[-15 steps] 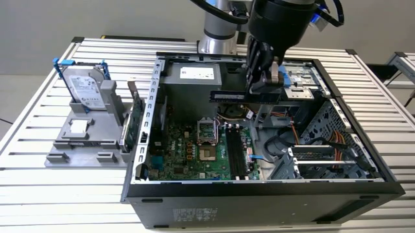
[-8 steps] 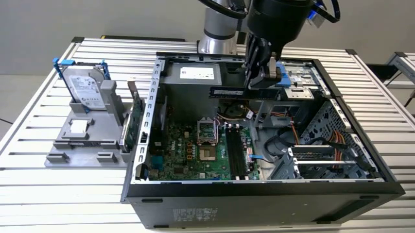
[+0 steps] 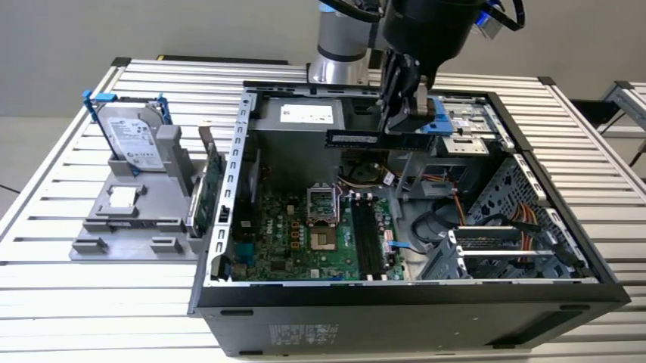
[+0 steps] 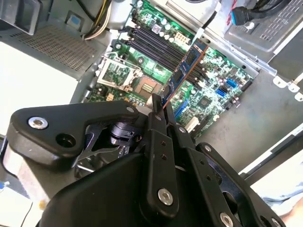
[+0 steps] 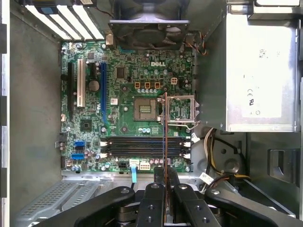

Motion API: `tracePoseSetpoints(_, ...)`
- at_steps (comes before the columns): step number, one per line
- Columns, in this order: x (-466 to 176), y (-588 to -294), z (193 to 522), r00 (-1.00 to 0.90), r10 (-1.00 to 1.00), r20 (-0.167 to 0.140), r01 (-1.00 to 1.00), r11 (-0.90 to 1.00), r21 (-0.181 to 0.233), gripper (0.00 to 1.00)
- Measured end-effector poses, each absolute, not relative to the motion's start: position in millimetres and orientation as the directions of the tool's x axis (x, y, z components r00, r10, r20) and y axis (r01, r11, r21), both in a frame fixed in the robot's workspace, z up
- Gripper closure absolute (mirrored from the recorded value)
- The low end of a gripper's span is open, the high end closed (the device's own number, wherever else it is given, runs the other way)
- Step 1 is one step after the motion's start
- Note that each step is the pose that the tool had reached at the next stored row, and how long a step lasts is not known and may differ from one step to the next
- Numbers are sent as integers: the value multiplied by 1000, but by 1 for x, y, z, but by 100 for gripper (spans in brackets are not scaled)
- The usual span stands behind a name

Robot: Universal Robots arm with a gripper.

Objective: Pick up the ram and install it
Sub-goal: 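Pick up the ram and move it above insertion slot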

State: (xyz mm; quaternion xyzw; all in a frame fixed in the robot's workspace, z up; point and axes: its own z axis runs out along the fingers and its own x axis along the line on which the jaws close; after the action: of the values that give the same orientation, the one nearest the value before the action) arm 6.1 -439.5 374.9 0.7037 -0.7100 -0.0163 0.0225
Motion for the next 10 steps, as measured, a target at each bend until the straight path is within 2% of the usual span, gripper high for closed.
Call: tracePoseSetpoints(10, 6, -428, 375, -9, -1000, 9, -998, 9, 55, 100)
